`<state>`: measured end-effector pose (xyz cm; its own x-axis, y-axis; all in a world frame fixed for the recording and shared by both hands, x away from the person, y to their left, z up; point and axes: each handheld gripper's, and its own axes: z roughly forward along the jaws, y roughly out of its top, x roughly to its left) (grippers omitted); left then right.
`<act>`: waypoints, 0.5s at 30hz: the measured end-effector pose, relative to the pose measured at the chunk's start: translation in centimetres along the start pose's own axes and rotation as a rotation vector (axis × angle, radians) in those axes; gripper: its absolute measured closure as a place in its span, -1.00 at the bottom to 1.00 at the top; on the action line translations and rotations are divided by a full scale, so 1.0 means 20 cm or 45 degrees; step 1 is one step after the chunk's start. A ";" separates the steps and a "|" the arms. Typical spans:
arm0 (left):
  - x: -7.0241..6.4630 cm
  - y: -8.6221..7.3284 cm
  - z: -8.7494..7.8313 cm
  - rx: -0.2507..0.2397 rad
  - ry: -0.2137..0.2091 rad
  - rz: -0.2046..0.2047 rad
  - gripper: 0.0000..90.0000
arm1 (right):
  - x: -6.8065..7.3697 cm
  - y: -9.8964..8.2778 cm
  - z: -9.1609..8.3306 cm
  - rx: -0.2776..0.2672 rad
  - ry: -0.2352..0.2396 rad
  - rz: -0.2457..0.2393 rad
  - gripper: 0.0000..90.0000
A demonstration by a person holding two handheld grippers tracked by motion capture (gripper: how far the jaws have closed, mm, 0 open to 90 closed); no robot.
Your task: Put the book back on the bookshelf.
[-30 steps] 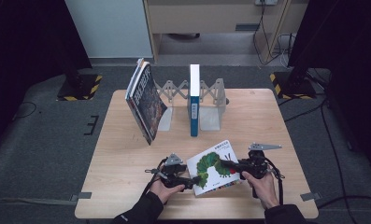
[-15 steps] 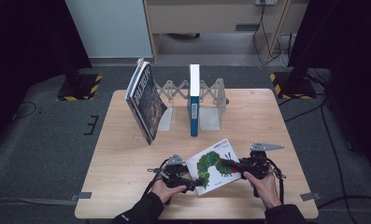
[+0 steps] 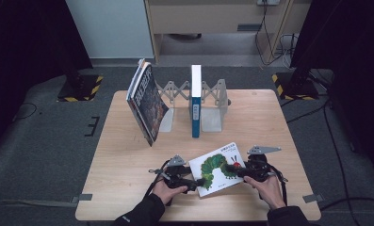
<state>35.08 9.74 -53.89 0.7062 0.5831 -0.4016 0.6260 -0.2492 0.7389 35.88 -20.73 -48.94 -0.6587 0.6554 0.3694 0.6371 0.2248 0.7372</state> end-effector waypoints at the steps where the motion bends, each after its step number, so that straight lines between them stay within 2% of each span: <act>1: 0.00 0.00 0.00 -0.001 0.000 -0.002 -0.63 | 0.00 -0.01 0.01 0.004 -0.009 0.004 0.36; 6: 0.01 0.00 0.00 -0.005 -0.001 -0.008 -0.60 | -0.02 -0.03 0.05 0.065 -0.083 -0.022 0.09; 8: 0.01 0.00 0.00 -0.008 -0.003 -0.024 -0.58 | -0.02 -0.04 0.06 0.082 -0.111 -0.030 0.06; 11: 0.01 0.00 0.00 -0.010 -0.009 -0.038 -0.55 | -0.02 -0.04 0.06 0.100 -0.117 -0.021 -0.01; 13: 0.02 0.00 0.00 -0.011 -0.012 -0.046 -0.53 | -0.02 -0.05 0.08 0.126 -0.132 -0.047 -0.10; 15: 0.02 0.01 0.00 -0.012 -0.012 -0.051 -0.51 | -0.02 -0.05 0.08 0.125 -0.132 -0.050 -0.11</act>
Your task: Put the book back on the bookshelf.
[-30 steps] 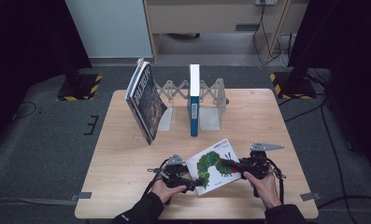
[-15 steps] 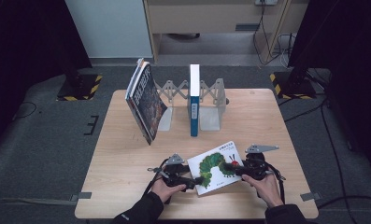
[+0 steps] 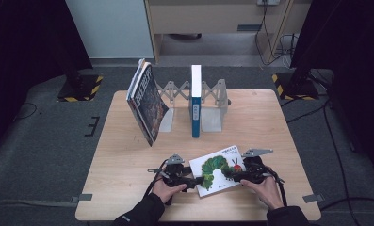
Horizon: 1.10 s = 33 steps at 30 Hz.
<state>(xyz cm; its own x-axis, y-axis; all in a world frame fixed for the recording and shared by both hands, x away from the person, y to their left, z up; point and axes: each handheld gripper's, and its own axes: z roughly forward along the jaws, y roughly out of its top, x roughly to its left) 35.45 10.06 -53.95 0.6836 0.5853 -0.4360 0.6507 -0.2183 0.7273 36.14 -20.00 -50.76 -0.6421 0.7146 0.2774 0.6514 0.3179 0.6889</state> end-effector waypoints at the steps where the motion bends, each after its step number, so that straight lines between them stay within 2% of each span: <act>1: 0.00 0.00 0.00 0.000 -0.001 0.000 -0.49 | 0.00 0.00 0.00 0.000 0.001 -0.001 -0.11; 5: 0.00 0.00 0.00 -0.001 0.001 -0.005 -0.46 | 0.00 0.00 0.00 -0.004 -0.004 -0.005 -0.10; 11: 0.00 0.00 0.00 0.003 0.014 0.011 -0.41 | 0.01 0.00 0.01 -0.018 0.019 -0.012 -0.10; 14: 0.01 0.00 0.00 -0.003 0.008 -0.003 -0.43 | 0.02 0.01 0.02 -0.032 0.025 -0.032 -0.11; 19: 0.01 0.00 -0.01 -0.009 0.005 -0.013 -0.41 | 0.03 0.01 0.02 -0.033 0.033 -0.026 -0.12; 21: 0.02 -0.01 -0.01 -0.017 -0.005 -0.029 -0.41 | 0.03 0.01 0.03 -0.033 0.041 -0.007 -0.22; 24: 0.02 -0.01 -0.01 -0.026 -0.008 -0.042 -0.39 | 0.05 0.03 0.03 0.000 0.023 -0.023 -0.33; 28: 0.02 -0.01 -0.01 -0.026 -0.005 -0.042 -0.33 | 0.03 0.03 0.01 -0.019 -0.031 -0.020 -0.42; 30: 0.02 -0.01 -0.01 -0.024 -0.002 -0.041 -0.30 | 0.02 0.03 0.00 -0.031 -0.065 -0.012 -0.41; 33: 0.02 -0.01 -0.01 -0.025 -0.003 -0.045 -0.26 | 0.01 0.02 0.01 -0.006 -0.106 -0.016 -0.40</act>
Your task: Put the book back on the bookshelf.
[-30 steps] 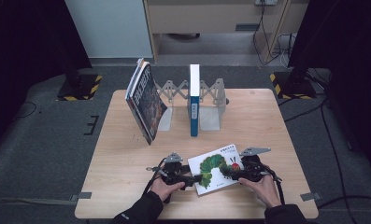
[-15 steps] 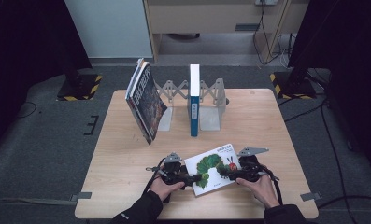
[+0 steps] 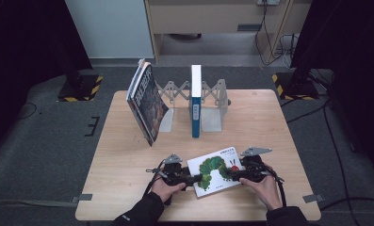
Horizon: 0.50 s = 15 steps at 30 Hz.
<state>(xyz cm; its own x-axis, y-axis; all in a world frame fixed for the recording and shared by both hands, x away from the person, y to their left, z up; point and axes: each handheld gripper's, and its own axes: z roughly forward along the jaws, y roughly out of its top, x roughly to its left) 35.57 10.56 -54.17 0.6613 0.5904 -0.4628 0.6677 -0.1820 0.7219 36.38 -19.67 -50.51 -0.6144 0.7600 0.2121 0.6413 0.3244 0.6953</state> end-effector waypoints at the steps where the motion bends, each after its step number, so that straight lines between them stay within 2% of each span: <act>1: 0.00 0.00 0.00 0.000 0.000 -0.001 -0.26 | 0.00 0.00 0.00 -0.004 -0.006 -0.006 -0.40; 5: 0.00 0.00 0.00 0.003 0.006 0.006 -0.23 | -0.01 -0.01 0.00 0.003 -0.047 -0.003 -0.41; 7: 0.00 0.00 0.00 0.003 0.007 0.005 -0.23 | -0.03 -0.02 0.01 0.046 -0.065 -0.005 -0.41; 9: 0.00 0.00 0.00 0.002 0.008 0.005 -0.22 | -0.04 -0.03 0.02 0.083 -0.053 0.021 -0.44; 11: 0.00 0.00 0.00 0.002 0.010 0.005 -0.22 | -0.03 -0.03 0.03 0.081 -0.033 0.030 -0.42; 15: -0.01 0.00 0.00 0.002 0.015 0.006 -0.22 | -0.03 -0.04 0.03 0.071 -0.031 0.051 -0.40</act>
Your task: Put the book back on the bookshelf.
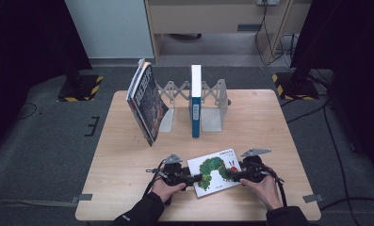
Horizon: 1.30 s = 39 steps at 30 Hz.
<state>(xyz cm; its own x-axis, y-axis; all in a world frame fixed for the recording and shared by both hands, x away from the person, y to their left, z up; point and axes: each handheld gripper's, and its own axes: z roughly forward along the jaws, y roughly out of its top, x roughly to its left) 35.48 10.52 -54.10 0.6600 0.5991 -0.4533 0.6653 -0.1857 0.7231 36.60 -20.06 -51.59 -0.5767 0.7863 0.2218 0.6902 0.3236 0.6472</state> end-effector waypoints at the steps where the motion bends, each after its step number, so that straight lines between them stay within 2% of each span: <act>1: 0.00 0.00 0.00 0.001 0.002 -0.002 -0.22 | 0.00 0.00 0.00 -0.003 -0.001 0.008 -0.39; 8: -0.01 0.01 -0.01 0.016 0.020 -0.031 -0.18 | 0.00 0.00 0.00 -0.026 -0.003 0.025 -0.32; 13: -0.01 0.03 -0.04 -0.015 0.026 -0.036 -0.05 | -0.01 0.01 -0.01 -0.090 -0.023 0.018 -0.18; 14: -0.01 0.03 -0.03 -0.037 0.002 -0.022 -0.04 | -0.01 0.01 -0.02 -0.098 -0.023 0.013 -0.18; 16: -0.02 0.03 -0.05 -0.025 0.032 -0.032 -0.02 | 0.00 0.01 -0.02 -0.110 -0.026 0.017 -0.17; 19: -0.02 0.04 -0.06 -0.052 0.033 -0.032 0.05 | 0.00 0.02 -0.02 -0.131 -0.031 0.019 -0.14; 30: -0.04 0.09 -0.12 -0.144 0.041 -0.012 0.28 | 0.00 0.04 -0.06 -0.247 -0.022 0.008 -0.13; 35: -0.06 0.11 -0.13 -0.166 0.049 0.023 0.35 | 0.00 0.05 -0.08 -0.308 -0.024 0.006 -0.13; 39: -0.06 0.10 -0.13 -0.172 0.042 0.040 0.36 | -0.01 0.04 -0.08 -0.326 -0.020 -0.006 -0.06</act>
<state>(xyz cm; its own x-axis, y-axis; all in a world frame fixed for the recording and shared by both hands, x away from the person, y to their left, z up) 35.13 11.47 -50.69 0.6663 0.6205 -0.4136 0.5899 -0.0992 0.8014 36.48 -20.77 -49.88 -0.5714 0.7937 0.2085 0.5533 0.1849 0.8122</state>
